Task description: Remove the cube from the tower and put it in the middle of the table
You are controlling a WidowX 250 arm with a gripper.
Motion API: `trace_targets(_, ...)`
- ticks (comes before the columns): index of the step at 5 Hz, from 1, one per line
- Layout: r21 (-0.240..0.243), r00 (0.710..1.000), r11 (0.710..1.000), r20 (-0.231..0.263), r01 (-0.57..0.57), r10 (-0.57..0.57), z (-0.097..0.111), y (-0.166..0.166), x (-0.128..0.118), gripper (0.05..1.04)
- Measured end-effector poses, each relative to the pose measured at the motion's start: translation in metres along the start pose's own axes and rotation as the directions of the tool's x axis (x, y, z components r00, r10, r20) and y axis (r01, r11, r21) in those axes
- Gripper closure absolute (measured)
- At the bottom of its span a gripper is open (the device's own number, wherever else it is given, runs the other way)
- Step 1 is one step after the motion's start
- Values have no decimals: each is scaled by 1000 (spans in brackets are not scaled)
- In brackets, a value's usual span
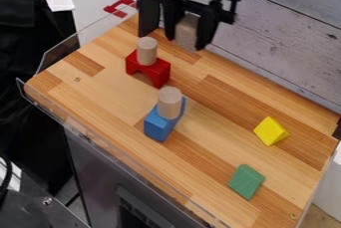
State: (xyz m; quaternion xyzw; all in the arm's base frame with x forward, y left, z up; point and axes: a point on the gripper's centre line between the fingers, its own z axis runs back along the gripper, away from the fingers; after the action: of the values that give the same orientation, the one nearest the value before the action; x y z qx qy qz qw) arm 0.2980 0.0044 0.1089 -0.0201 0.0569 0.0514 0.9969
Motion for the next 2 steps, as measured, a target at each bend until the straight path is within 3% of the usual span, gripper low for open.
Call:
trace_targets(1,7,998,1000,-50,30,-30,-15,-19,-1,509)
trace_targets(2,-4,996,998,-60,60,-60,-29,-33,3,509)
